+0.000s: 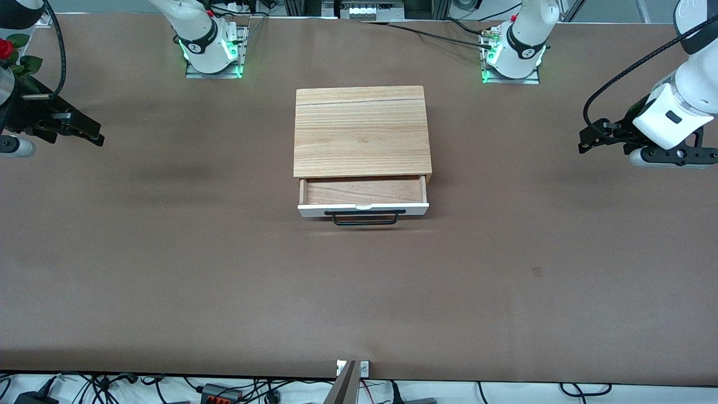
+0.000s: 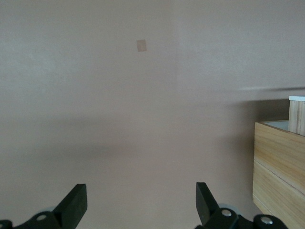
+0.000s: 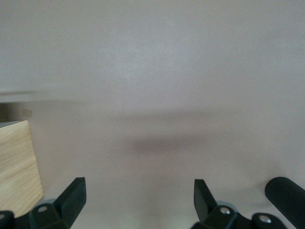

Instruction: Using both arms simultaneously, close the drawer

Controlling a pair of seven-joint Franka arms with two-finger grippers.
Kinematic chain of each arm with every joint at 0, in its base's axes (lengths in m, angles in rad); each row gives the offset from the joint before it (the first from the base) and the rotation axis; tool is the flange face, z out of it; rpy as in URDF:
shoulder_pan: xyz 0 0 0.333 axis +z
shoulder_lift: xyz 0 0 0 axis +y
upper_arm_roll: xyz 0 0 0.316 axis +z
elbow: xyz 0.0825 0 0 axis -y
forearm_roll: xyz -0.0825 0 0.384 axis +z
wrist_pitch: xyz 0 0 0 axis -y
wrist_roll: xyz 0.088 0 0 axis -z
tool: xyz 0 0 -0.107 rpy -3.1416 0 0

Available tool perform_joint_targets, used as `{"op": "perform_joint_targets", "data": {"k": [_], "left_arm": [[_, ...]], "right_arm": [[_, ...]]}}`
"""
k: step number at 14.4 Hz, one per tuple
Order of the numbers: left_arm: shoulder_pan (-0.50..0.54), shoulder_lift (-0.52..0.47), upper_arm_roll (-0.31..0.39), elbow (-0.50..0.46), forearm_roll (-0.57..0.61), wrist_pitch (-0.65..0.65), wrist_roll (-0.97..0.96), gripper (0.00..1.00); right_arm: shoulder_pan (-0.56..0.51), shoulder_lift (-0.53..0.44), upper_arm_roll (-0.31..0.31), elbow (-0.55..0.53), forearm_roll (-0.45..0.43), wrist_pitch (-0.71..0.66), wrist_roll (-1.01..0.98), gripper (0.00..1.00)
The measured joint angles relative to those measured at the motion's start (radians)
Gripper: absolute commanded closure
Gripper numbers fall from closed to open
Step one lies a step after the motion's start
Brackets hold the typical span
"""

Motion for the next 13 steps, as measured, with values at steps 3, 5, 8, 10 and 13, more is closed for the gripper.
{"op": "perform_joint_targets", "data": {"k": [3,5,8,10,13], "left_arm": [[0.0,0.002,-0.001,0.007,0.0,0.0,0.0,0.0],[-0.001,0.011,-0.003,0.026,0.0,0.0,0.0,0.0],[-0.001,0.029,-0.004,0.041,0.0,0.001,0.0,0.0],[-0.002,0.055,-0.005,0.062,-0.009,0.002,0.0,0.0],[-0.015,0.114,-0.011,0.116,-0.022,0.004,0.0,0.0]], "right_arm": [[0.0,0.0,0.0,0.0,0.0,0.0,0.0,0.0],[0.0,0.0,0.0,0.0,0.0,0.0,0.0,0.0],[0.0,0.002,0.0,-0.001,0.0,-0.001,0.0,0.0],[0.0,0.009,0.006,-0.005,0.001,-0.002,0.0,0.0],[0.027,0.04,0.021,-0.009,0.013,-0.003,-0.001,0.0]]}}
